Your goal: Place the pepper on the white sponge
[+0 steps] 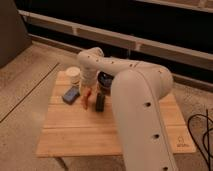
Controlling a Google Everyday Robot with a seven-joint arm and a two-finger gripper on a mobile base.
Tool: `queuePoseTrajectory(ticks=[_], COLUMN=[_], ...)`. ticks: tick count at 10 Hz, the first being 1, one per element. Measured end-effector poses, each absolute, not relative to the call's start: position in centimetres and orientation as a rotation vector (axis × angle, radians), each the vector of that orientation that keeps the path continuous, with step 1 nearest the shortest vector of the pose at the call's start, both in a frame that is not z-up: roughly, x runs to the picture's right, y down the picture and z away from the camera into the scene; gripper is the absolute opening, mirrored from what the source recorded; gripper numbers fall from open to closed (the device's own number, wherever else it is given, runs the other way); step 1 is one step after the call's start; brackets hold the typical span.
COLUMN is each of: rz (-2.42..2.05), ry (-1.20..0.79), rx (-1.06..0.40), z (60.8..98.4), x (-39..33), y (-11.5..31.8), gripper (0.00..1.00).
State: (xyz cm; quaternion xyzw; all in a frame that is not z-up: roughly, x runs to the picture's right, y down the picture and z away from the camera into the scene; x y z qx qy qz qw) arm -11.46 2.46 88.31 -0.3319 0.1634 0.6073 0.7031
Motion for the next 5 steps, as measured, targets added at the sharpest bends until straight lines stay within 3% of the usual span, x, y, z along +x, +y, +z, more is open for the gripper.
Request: queuePoseTrajectory(ticks=[3,5], rz=[1.339,1.302], ry=[0.396,0.41], rx=[-0.758,-0.784], z=[89.26,89.44], x=[-11.6,-11.69], y=[2.93,3.64], gripper=[0.65,0.5])
